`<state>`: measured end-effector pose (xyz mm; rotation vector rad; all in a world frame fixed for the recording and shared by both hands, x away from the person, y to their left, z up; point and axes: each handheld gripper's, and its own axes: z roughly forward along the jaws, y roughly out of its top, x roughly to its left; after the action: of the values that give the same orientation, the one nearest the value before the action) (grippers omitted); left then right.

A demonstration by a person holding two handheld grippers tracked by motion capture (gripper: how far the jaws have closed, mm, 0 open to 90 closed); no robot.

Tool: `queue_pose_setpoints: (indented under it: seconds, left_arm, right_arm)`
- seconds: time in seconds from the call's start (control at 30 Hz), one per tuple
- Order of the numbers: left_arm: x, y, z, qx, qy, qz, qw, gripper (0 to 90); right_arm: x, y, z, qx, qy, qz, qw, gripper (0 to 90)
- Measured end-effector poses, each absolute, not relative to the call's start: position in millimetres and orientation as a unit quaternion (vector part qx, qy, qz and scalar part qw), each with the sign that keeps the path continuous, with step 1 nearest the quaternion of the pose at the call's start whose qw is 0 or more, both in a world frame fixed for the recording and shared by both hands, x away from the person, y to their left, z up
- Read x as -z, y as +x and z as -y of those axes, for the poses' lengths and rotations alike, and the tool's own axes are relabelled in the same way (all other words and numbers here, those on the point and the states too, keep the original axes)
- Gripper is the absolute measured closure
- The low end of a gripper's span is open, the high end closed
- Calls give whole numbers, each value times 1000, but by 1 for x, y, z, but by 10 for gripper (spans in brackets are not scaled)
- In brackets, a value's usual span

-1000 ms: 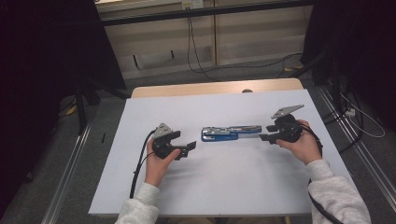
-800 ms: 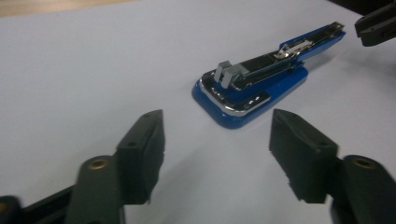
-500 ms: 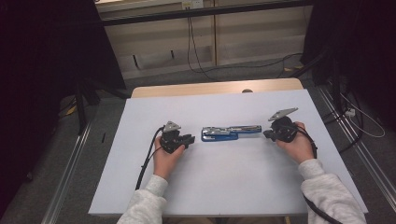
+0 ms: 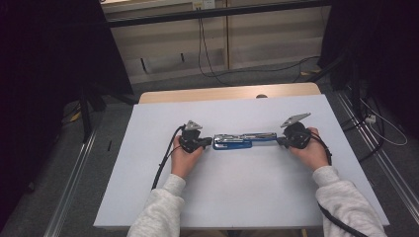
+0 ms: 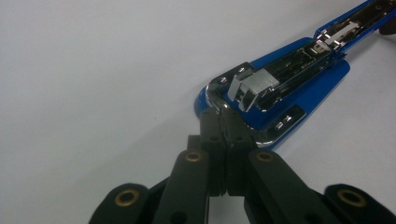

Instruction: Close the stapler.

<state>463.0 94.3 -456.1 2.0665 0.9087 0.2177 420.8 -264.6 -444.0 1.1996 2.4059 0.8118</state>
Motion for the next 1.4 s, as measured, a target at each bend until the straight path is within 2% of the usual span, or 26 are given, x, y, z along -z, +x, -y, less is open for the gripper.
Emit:
queue_pose_setpoints:
  seconds: [0.5,0.87,0.93,0.97,1.0,1.03,1.1,1.13,1.2,1.23,1.33,1.4]
  left_arm:
    - [463,468,-90,-91,830,-368,409,890]
    - [463,468,-91,-98,830,-365,410,884]
    - [462,468,-93,-102,826,-372,411,823]
    - [462,469,-93,-99,823,-380,412,742]
    - [461,469,-95,-96,821,-383,411,704]
    - [460,469,-98,-105,818,-392,408,603]
    - [459,469,-100,-102,811,-400,414,592]
    - [458,469,-102,-102,809,-404,415,559]
    - [455,467,-106,-106,810,-408,408,416]
    - [453,465,-109,-107,808,-410,411,416]
    - [448,459,-117,-108,806,-411,412,298]
    - [445,455,-123,-97,800,-418,419,261]
  right_arm:
    - [441,423,267,-300,419,-841,165,900]
    - [428,422,252,-339,405,-832,168,893]
    - [427,421,250,-340,405,-832,169,870]
    - [428,421,249,-343,405,-831,166,850]
    - [428,420,249,-349,406,-829,163,824]
    - [430,420,249,-358,413,-823,155,781]
    - [431,419,249,-363,414,-821,151,775]
    - [432,418,248,-367,418,-818,145,744]
    - [434,417,247,-368,420,-818,138,683]
    - [435,416,246,-369,421,-817,136,648]
    - [435,412,246,-379,417,-817,125,549]
    - [434,407,245,-378,420,-816,122,480]
